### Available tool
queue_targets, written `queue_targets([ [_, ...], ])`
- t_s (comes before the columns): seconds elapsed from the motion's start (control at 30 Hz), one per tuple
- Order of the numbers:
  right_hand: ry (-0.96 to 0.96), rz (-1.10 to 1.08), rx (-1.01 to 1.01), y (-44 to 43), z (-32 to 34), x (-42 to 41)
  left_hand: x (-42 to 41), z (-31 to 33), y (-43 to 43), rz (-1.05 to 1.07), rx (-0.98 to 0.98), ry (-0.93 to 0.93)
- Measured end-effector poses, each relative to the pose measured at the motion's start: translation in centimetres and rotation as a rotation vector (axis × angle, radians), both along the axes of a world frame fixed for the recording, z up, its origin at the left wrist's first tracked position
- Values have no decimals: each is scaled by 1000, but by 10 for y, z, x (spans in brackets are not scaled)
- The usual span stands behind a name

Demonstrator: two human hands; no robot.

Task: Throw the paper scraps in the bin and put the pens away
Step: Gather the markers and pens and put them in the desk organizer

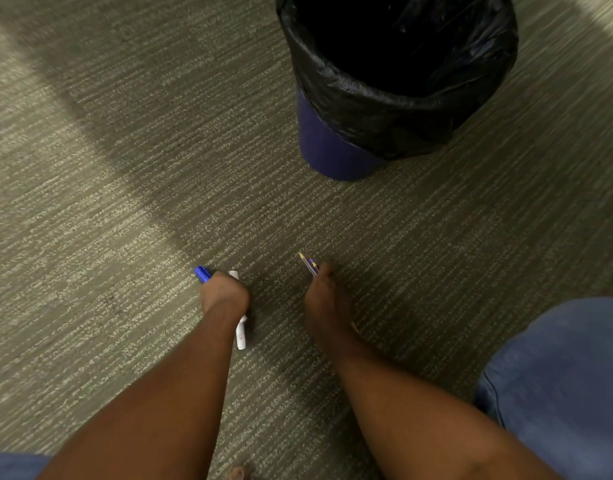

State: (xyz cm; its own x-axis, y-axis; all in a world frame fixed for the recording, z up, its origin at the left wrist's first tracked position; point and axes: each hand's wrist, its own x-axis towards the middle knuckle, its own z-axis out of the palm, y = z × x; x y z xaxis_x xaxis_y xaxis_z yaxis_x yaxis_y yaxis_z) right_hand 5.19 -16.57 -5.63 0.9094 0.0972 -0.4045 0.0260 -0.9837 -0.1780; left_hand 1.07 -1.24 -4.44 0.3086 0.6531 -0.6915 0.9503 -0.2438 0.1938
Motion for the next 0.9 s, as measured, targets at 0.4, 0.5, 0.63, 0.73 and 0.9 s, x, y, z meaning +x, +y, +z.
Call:
queue_targets([
  [0.4, -35, 94, 182, 30, 44, 28, 12, 42, 3, -122, -51, -41],
  [0.5, -44, 84, 195, 37, 57, 32, 17, 57, 4, -109, -67, -96],
  [0.63, -90, 82, 211, 45, 76, 39, 20, 76, 6, -123, -59, -187],
  [0.73, -113, 92, 206, 50, 92, 47, 26, 90, 8, -144, -85, -276],
  [0.9, -141, 78, 237, 55, 126, 61, 37, 116, 9, -166, -157, -389],
])
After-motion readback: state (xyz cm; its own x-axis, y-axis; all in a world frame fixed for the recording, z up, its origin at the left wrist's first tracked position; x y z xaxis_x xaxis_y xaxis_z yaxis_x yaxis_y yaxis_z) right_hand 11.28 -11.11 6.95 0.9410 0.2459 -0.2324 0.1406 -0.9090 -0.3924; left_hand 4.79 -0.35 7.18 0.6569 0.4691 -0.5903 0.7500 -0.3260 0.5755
